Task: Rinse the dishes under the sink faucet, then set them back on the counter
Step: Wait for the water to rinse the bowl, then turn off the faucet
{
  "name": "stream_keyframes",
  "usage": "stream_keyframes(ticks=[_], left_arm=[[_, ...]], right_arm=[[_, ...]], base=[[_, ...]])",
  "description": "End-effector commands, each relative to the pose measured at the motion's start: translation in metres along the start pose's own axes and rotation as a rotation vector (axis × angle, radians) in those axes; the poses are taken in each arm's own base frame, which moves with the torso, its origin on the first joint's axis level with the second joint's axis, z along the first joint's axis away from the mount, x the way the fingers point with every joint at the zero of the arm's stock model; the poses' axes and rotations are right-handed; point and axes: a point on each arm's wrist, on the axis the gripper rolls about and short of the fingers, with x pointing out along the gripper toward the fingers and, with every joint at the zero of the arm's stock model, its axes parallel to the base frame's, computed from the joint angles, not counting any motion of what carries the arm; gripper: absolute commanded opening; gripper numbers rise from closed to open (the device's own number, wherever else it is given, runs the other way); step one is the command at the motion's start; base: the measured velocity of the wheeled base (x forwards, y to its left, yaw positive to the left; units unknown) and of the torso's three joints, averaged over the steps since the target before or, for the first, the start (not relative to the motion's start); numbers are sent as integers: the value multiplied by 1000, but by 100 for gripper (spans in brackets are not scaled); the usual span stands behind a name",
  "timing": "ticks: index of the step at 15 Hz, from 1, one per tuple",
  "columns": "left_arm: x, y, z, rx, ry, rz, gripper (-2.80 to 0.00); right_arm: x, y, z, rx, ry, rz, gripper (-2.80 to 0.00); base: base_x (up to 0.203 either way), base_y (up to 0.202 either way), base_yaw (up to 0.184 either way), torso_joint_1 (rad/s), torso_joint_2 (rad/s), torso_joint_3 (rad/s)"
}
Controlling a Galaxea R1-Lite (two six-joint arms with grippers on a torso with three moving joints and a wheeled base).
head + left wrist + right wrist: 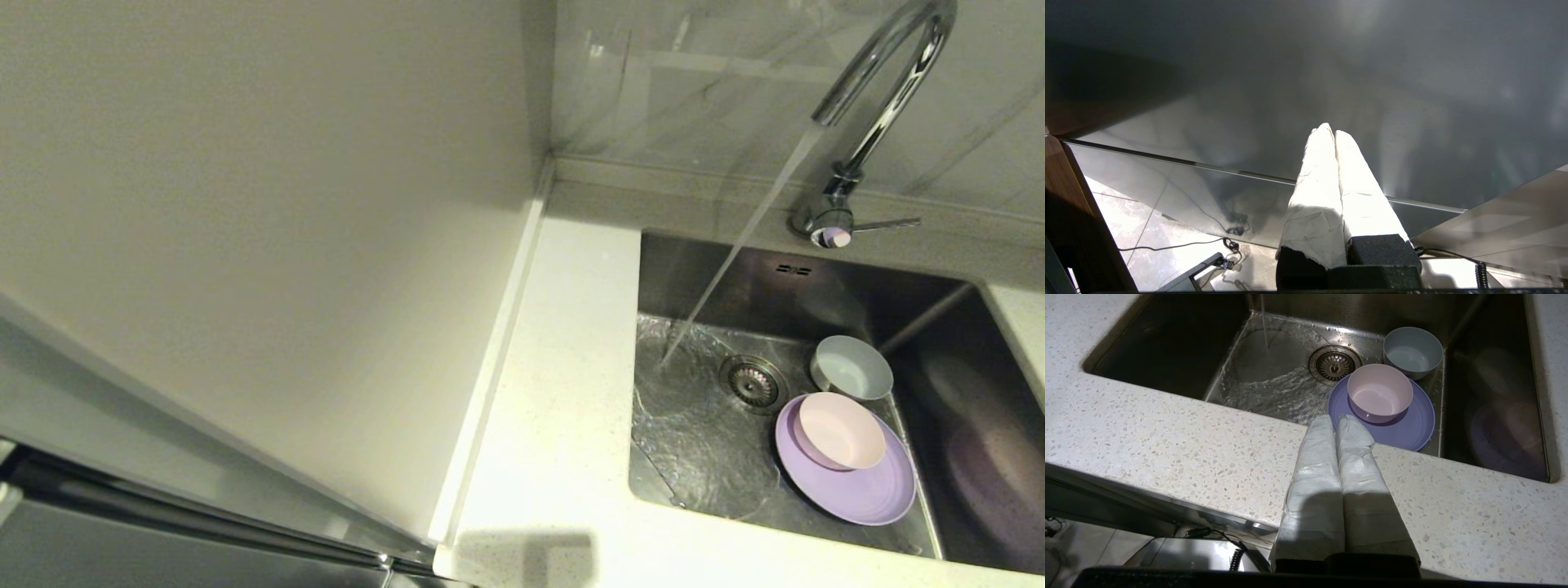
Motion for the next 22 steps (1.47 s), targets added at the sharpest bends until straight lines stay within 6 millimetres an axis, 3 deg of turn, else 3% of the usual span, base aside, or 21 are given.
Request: stream_keyframes(ticks=[1,7,10,13,16,19,22], left_arm=[[0,0,-1,0,4,0,-280],[0,0,-1,0,2,0,-280],[0,0,-1,0,3,0,-280],[0,0,-1,0,2,0,-280],[0,0,-1,0,4,0,-280],[0,0,-1,0,2,0,-280],[0,0,-1,0,3,0,-280]], right_arm=[[0,0,0,-5,1,2,-280],[-1,0,7,-8,-30,-14,-280],[-8,1,57,-7,-99,0,-280],[6,3,124,-9,-51,37,-280],[49,7,171,3,119,139,-280],[123,10,182,40,342,233,-280],[194,11,183,41,408,218,-280]], base=[[0,0,0,0,0,0],[0,0,0,0,0,0],[0,0,0,0,0,0],[0,0,0,0,0,0],[0,0,0,0,0,0],[0,0,0,0,0,0],[0,0,0,0,0,0]])
